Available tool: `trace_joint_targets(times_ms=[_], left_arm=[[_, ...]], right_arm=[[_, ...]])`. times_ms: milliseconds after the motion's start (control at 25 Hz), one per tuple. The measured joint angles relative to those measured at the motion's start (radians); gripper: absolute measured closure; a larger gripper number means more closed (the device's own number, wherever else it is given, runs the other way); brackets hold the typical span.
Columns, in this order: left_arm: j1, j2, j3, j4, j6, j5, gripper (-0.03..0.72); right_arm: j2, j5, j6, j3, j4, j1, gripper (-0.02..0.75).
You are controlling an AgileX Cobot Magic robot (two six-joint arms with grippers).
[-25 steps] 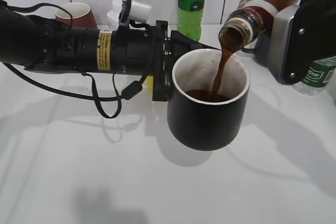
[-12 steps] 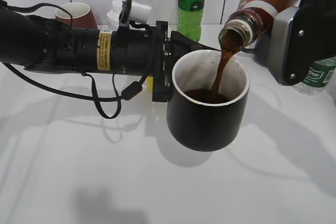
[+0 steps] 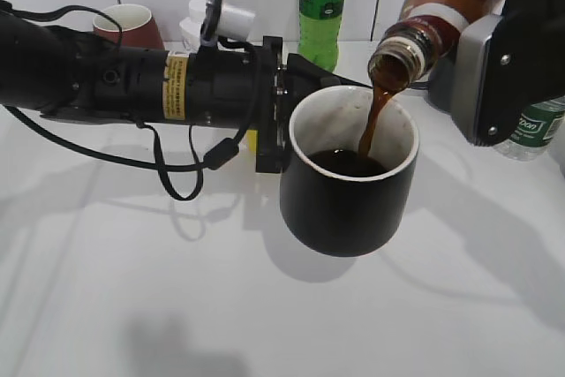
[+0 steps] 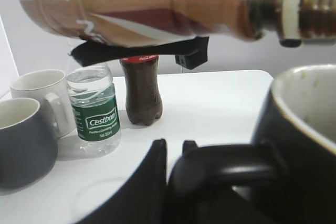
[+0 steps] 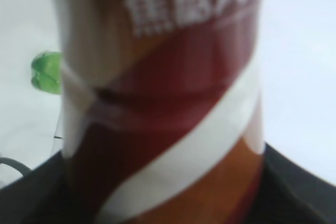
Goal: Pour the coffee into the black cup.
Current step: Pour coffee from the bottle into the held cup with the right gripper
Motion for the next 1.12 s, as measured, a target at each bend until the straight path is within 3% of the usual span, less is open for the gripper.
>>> trace_joint_targets(times_ms=[600, 1120], left_arm=[[0.000, 0.000, 0.000, 0.000, -0.001, 0.001, 0.636], [0.000, 0.000, 0.000, 0.009, -0.072, 0.002, 0.636]], right_arm=[[0.000, -0.002, -0.024, -0.002, 0.000, 0.000, 0.202], [0.000, -0.005, -0.049, -0.004, 0.000, 0.000, 0.202]])
